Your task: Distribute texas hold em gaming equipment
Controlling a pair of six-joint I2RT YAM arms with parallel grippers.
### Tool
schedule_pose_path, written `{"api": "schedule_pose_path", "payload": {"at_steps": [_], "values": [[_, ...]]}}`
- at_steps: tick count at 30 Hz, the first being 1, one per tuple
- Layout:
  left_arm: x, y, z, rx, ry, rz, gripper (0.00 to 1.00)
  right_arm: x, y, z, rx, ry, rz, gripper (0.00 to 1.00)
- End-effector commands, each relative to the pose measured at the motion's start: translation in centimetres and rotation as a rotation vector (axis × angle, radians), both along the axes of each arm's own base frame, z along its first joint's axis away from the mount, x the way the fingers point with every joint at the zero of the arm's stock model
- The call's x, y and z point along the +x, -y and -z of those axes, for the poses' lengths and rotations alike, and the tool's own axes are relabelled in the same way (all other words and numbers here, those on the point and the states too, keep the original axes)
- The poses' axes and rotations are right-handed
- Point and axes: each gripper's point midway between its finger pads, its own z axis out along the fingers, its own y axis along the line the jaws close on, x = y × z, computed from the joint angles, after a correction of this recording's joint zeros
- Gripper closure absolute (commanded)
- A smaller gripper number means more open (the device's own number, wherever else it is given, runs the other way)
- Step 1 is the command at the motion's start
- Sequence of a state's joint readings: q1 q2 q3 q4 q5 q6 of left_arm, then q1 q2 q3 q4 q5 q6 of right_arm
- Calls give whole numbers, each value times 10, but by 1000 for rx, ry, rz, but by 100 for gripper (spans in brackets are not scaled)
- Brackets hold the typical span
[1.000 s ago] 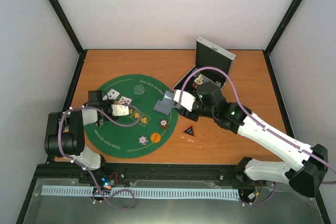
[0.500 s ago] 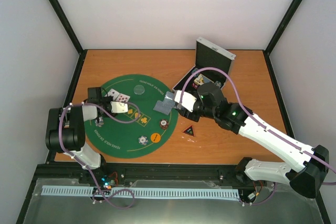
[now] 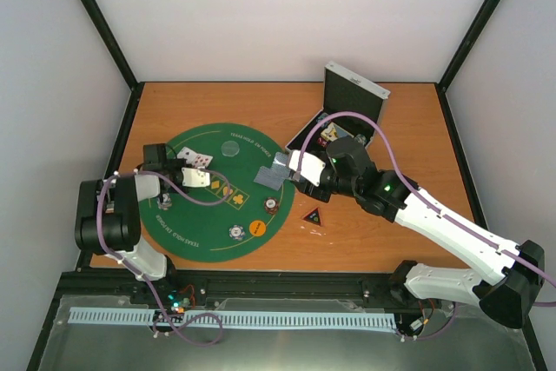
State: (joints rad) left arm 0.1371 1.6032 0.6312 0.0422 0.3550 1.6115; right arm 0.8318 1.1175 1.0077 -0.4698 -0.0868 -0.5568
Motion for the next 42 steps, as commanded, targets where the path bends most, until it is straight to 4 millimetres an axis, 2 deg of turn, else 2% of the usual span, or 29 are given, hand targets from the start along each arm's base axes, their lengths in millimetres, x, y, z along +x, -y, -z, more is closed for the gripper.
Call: {"api": "schedule_pose_path", "payload": {"at_steps": [1, 7, 11, 14, 15, 17, 19, 22, 25, 32, 36, 42], "values": [[-24, -11, 18, 61, -109, 0, 76, 0, -2, -24, 48, 43, -1, 48], [-37, -9, 14, 77, -128, 35, 70, 0, -3, -22, 47, 40, -3, 48], [-51, -10, 16, 95, -180, 45, 53, 0, -3, -23, 49, 41, -4, 48], [-53, -10, 8, 93, -200, 41, 46, 0, -2, -23, 46, 42, -5, 48], [-50, -8, 1, 68, -199, 32, 45, 0, -2, -23, 45, 43, -5, 48], [-30, 1, -24, -70, -210, -55, 45, 0, -3, -22, 45, 43, -6, 48], [0, 9, -50, -237, -241, -164, 49, 0, -4, -22, 47, 42, -9, 48], [40, 11, -67, -430, -301, -355, 56, 0, -5, -22, 51, 39, -12, 48], [58, 10, -64, -509, -313, -478, 55, 0, -3, -22, 48, 41, -7, 48], [57, 35, -31, -450, -292, -503, 54, 1, -3, -17, 35, 36, -3, 48], [66, 47, -30, -470, -272, -502, 54, 1, -3, -17, 38, 33, -4, 48], [88, 46, -30, -502, -273, -549, 59, 0, 1, -15, 27, 36, 8, 47]]}}
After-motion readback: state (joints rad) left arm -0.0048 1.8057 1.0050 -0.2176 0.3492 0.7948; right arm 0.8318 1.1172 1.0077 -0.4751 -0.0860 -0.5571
